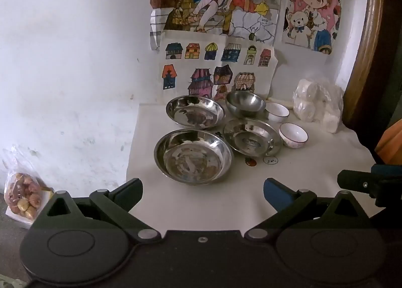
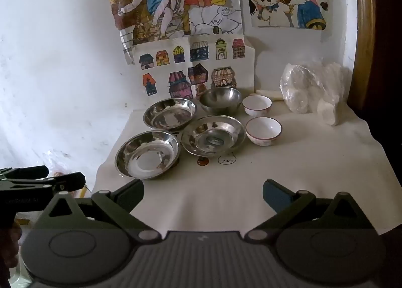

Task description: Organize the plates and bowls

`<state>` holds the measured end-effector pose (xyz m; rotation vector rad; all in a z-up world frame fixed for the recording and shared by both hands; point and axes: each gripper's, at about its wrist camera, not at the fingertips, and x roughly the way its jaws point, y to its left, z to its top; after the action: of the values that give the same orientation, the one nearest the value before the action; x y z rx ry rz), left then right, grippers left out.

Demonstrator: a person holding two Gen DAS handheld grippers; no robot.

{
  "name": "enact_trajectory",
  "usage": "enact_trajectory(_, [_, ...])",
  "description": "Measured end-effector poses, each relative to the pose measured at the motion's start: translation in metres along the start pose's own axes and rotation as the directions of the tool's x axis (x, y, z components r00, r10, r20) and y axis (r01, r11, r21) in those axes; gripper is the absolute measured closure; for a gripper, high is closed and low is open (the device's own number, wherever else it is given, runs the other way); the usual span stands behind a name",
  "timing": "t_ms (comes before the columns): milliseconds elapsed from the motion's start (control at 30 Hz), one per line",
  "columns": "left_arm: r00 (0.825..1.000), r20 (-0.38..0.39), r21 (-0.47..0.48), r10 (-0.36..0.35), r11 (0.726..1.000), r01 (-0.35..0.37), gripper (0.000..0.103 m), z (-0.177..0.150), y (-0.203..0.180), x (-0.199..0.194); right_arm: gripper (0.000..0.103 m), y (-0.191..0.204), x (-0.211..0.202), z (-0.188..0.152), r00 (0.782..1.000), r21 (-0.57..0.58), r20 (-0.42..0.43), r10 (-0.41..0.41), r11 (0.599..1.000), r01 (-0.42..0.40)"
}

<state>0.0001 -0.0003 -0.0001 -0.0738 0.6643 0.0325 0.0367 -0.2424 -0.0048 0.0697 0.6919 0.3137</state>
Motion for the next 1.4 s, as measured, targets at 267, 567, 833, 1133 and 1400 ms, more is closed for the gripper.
enact_trajectory(267, [1.000, -0.003, -0.003, -0.009, 1.000, 0.009, 0.001, -0.0032, 0.0001, 0.0026, 0.000, -0.0007, 0.0011, 0.0031, 1.000, -0.003, -0.002, -0.003, 1.000, 0.003])
enact_trajectory(567, [1.000, -0.001, -0.013, -0.004, 1.000, 0.004, 0.001, 0.0011, 0.0007, 0.0027, 0.000, -0.0015, 0.0014, 0.0042, 1.000, -0.004, -0.003, -0.004, 1.000, 0.004])
enact_trajectory(833, [1.000, -0.003, -0.013, -0.007, 1.000, 0.007, 0.001, 0.0019, 0.0016, 0.0029, 0.000, -0.0023, 0.0009, 0.0043, 1.000, -0.004, -0.004, -0.004, 1.000, 0.004])
enact_trajectory(1133, [1.000, -0.004, -0.013, -0.006, 1.000, 0.006, 0.001, 0.0019, 0.0020, 0.0021, 0.000, -0.0029, 0.0004, 0.0038, 1.000, -0.004, -0.004, -0.004, 1.000, 0.004])
enact_trajectory(1400, [1.000, -0.004, -0.013, -0.006, 1.000, 0.006, 0.001, 0.0014, 0.0018, 0.0020, 0.000, -0.0030, 0.0002, 0.0033, 1.000, -0.005, -0.004, -0.004, 1.000, 0.004])
